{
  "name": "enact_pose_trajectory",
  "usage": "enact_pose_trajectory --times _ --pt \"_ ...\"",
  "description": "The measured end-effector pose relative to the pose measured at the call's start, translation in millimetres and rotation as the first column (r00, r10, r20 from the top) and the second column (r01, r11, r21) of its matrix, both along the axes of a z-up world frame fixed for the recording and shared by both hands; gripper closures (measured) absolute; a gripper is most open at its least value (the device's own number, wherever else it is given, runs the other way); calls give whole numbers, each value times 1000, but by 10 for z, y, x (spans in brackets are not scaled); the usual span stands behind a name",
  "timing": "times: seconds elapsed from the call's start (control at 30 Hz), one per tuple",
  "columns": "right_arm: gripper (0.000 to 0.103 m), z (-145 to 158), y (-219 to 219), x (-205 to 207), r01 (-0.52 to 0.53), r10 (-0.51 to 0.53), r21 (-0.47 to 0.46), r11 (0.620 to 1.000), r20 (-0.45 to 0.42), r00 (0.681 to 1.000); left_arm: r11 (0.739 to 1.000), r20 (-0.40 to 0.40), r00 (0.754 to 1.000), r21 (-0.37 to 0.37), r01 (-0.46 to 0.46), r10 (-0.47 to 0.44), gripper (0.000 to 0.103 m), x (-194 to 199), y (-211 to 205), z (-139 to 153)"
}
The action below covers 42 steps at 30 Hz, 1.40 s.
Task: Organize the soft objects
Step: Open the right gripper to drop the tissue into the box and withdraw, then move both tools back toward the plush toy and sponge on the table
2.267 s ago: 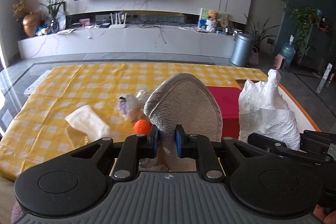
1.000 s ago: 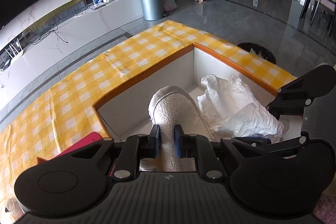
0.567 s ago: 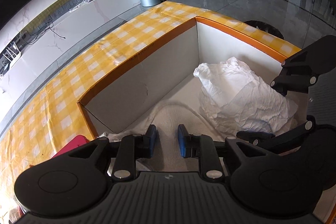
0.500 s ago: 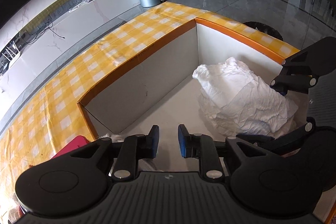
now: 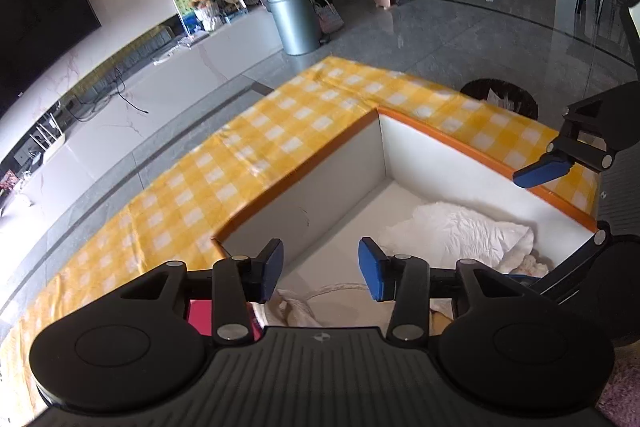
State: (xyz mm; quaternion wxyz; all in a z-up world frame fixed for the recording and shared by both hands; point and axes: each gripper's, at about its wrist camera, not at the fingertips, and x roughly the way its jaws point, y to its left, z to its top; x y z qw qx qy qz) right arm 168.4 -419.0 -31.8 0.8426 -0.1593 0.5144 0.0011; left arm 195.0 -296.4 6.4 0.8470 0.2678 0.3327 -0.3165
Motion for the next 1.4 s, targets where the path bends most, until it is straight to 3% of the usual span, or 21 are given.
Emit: enact_pose_trajectory --times 0.2,0.43,0.67,0.83,1.13,1.23,1.4 --pt "23 269 72 -264 18 -16 -33 999 55 998 999 42 999 -39 10 -8 52 -235 196 326" --pt "21 491 226 -678 88 -79 -29 996 212 974 988 75 996 -154 -29 41 52 -583 678 588" --pt "21 569 558 -1135 160 -181 91 983 330 926 964 70 988 -241 -116 136 52 -884 1310 605" --pt "21 547 844 -1376 187 -274 249 950 382 883 939 63 972 -281 -200 226 52 -1058 1772 545" --pt "21 325 1439 -1583 211 -378 392 896 420 825 862 -11 916 -332 -382 402 52 -1272 2572 354" --pt "21 210 1615 -1599 199 -382 422 884 412 827 829 -50 890 -343 -442 454 52 -1312 2840 243" --pt "21 54 1945 -1547 147 -316 400 905 396 862 785 -87 844 -325 -527 530 52 -1353 3244 63"
